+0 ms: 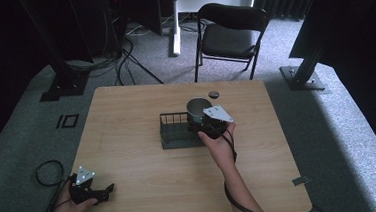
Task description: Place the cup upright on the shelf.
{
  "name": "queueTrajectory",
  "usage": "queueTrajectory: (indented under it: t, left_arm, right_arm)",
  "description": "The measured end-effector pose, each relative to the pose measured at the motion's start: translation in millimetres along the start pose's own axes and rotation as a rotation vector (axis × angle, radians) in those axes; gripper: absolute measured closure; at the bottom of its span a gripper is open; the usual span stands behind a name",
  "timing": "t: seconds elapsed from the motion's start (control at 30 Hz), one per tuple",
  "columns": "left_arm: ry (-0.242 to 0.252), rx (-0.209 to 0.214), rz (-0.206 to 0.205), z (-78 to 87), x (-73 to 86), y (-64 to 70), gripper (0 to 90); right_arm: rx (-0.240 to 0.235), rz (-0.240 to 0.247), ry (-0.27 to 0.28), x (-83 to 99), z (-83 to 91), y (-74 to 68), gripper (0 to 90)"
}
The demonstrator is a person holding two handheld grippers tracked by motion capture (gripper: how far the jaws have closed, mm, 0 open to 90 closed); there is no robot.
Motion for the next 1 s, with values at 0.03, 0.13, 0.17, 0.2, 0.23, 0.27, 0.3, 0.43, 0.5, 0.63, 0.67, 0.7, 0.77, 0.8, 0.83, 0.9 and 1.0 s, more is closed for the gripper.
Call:
queueTrajectory:
  t: [0.03,0.13,0.17,0.2,0.23,0.27,0.3,0.43,0.5,0.63,0.67,0.7,0.77,0.8,0.83,0.9,1.0]
  left_arm:
    - [0.0,0.0,0.0,0.0,0.0,0.0,0.3]
    - [0.0,0.0,0.0,0.0,0.0,0.0,0.3]
    - [0.0,0.0,0.0,0.0,0.0,0.0,0.3]
    - [0.0,0.0,-0.001,0.0,0.0,-0.1,0.3]
    - [0.0,0.0,-0.001,0.0,0.0,-0.1,0.3]
    - [0.0,0.0,-0.001,0.0,0.0,-0.1,0.3]
    - [0.0,0.0,0.0,0.0,0.0,0.0,0.3]
    - [0.0,0.0,0.0,0.0,0.0,0.0,0.3]
    - [0.0,0.0,0.0,0.0,0.0,0.0,0.3]
    - [0.0,0.0,-0.001,0.0,0.0,0.0,0.3]
    - [0.0,0.0,-0.001,0.0,0.0,0.0,0.3]
    - [0.0,0.0,-0.001,0.0,0.0,0.0,0.3]
    - [0.0,0.0,-0.001,0.0,0.0,0.0,0.3]
    - [0.0,0.0,-0.001,0.0,0.0,0.0,0.3]
    - [0.0,0.0,-0.001,0.0,0.0,0.0,0.3]
    - [0.0,0.0,0.0,0.0,0.0,0.0,0.3]
    - [0.0,0.0,-0.001,0.0,0.0,0.0,0.3]
  right_arm:
    - [0.001,0.0,-0.001,1.3,-0.7,-0.2,12.8]
    - [0.006,-0.006,-0.012,6.1,-3.4,-0.2,12.8]
    - [0.008,-0.005,-0.013,7.7,-4.4,-0.1,12.8]
    - [0.009,-0.011,-0.02,9.8,-5.2,-0.4,12.8]
    - [0.009,-0.011,-0.02,9.8,-5.2,-0.4,12.8]
    - [0.008,-0.009,-0.025,13.1,-6.9,-0.7,12.8]
    - [0.01,-0.01,-0.03,14.9,-7.6,-0.7,12.8]
    - [0.017,0.0,-0.034,19.9,-9.9,-0.5,12.8]
    - [0.016,0.001,-0.033,21.6,-10.5,-1.0,12.8]
    - [0.017,-0.005,-0.031,23.0,-10.6,0.4,13.0]
    - [0.018,-0.004,-0.032,23.5,-10.6,0.7,13.0]
    - [0.018,-0.004,-0.032,23.7,-10.5,0.7,13.1]
    - [0.009,0.008,-0.03,24.1,-10.7,0.1,13.0]
    - [0.009,0.008,-0.03,24.1,-10.7,0.1,13.0]
    - [-0.007,-0.003,-0.028,23.4,-10.3,0.0,12.7]
    - [-0.017,-0.01,-0.032,23.3,-9.3,0.1,12.5]
    - [-0.025,-0.006,-0.038,23.5,-7.4,-0.2,12.2]
Point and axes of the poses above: each handheld gripper's, and its own axes: z roughly backward along the jaws, x roughly out of its underside, y roughly to its right, the point moved 9 cm from there along -z, roughly forward along the jaws, and after that the axes turned 12 degrees about z, right-handed, at the moved point
